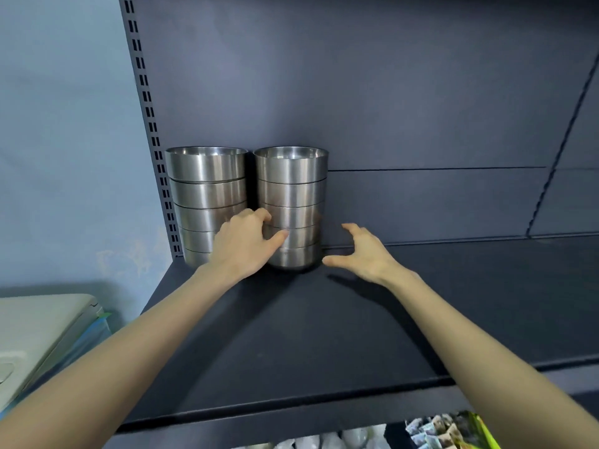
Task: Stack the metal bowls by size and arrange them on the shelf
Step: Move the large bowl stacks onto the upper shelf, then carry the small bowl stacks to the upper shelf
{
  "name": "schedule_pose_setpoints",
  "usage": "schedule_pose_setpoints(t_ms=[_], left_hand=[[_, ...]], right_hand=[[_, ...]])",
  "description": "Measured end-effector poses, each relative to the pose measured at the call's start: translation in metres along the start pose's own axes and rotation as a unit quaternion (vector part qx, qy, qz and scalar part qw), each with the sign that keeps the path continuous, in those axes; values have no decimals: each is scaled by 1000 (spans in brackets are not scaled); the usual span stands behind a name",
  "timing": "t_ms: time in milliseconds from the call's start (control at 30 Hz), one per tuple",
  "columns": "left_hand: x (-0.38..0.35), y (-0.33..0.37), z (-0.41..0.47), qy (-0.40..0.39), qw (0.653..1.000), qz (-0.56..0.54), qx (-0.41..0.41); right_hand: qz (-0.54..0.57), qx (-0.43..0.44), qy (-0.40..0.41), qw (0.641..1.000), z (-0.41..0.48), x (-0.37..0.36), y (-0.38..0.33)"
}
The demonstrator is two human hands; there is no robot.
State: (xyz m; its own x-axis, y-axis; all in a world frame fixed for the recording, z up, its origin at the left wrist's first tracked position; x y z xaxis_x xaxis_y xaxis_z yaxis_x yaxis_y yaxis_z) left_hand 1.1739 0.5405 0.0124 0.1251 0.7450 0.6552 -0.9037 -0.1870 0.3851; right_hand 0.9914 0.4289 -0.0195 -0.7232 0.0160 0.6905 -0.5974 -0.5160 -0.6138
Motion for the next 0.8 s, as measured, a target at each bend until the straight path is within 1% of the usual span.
schedule_pose_setpoints(t_ms=[100, 167, 267, 400, 533, 600, 667, 800], left_hand=[[6, 18, -7, -46, 997, 22, -59], [12, 40, -8, -59, 992, 30, -108], [24, 84, -8, -54, 985, 24, -162], [34, 153, -14, -23, 972, 19, -234], [34, 221, -35, 9, 962, 5, -272], [29, 257, -54, 18, 960, -17, -278], [19, 295, -75, 17, 959, -35, -282], [-6, 363, -105, -4, 948, -34, -316]], right_hand=[[-66, 21, 21, 997, -11, 35, 6], [-98, 33, 42, 994, -17, 65, 8], [-136, 45, 82, 986, -28, 117, 13], [-175, 56, 132, 974, -50, 192, 29], [-205, 66, 166, 962, -87, 259, 54], [-223, 63, 172, 957, -108, 293, 75], [-242, 60, 173, 953, -130, 326, 102], [-259, 49, 183, 947, -158, 379, 153]])
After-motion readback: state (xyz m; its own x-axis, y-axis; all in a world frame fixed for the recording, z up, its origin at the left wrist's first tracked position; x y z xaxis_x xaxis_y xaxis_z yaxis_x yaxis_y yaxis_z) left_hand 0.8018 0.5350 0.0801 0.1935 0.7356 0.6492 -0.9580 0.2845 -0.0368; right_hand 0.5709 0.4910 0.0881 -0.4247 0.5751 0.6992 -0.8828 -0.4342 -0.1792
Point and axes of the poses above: each hand's wrist, its own z-axis towards the middle knuckle, its own x-axis out of the back of the hand, y = z × x, the point moved 2 cm from there along z, towards the middle knuckle, and after that the axes turned 14 degrees about y, right-handed, at the moved point
